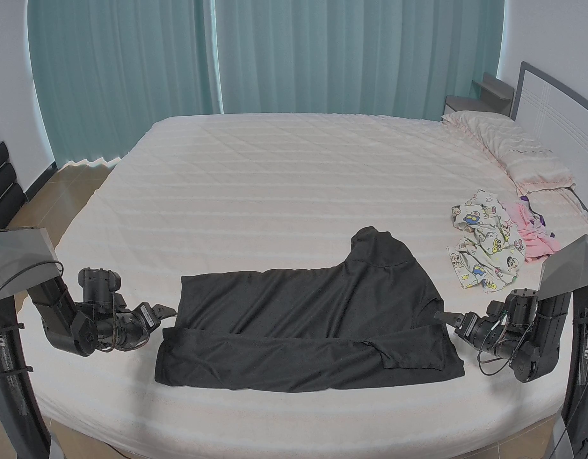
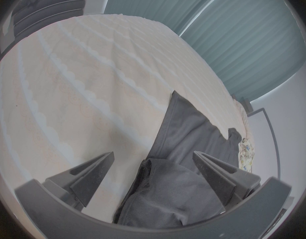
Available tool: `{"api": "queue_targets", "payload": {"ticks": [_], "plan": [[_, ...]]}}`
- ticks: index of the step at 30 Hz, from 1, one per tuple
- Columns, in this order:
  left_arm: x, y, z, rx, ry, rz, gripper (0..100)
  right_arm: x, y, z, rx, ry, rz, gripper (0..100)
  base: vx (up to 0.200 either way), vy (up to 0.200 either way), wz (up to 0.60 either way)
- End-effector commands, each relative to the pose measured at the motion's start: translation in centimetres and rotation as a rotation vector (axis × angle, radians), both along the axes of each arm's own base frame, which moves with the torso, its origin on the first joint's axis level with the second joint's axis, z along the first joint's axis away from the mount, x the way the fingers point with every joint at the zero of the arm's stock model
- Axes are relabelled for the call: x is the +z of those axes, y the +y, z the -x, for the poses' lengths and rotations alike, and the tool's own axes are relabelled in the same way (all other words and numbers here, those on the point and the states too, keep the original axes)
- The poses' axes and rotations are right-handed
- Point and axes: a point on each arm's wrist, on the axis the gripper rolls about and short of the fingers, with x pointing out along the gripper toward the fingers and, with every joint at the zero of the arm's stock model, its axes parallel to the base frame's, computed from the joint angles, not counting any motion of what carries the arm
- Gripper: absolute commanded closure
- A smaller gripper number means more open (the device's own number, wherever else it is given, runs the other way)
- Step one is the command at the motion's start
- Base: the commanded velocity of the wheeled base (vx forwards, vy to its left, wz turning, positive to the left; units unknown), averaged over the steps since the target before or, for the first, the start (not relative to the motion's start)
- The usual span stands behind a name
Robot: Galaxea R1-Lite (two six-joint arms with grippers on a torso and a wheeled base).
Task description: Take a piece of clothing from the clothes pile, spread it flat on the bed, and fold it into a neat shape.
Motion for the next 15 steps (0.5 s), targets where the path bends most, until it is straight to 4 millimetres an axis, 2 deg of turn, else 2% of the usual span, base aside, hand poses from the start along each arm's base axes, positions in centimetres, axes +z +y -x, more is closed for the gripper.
{"api": "queue_targets", "payload": {"ticks": [1,3,6,15], "plan": [[1.19,0.25,-0.21,0.035,-0.035,0.032,0,0.87,0.39,0.48,0.007,-0.015,0.004,0,0.000,0.000,0.00],[1.31,0.31,-0.31,0.049,-0.037,0.046,0,0.89,0.69,0.54,0.008,-0.012,0.007,0,0.000,0.000,0.00],[1.07,0.31,-0.24,0.052,-0.030,0.047,0,0.77,0.83,0.58,-0.006,-0.008,0.020,0,0.200,0.000,0.00],[1.43,0.28,-0.47,0.062,-0.044,0.055,0,0.66,1.01,0.53,0.003,-0.009,0.025,0,0.000,0.000,0.00]]}}
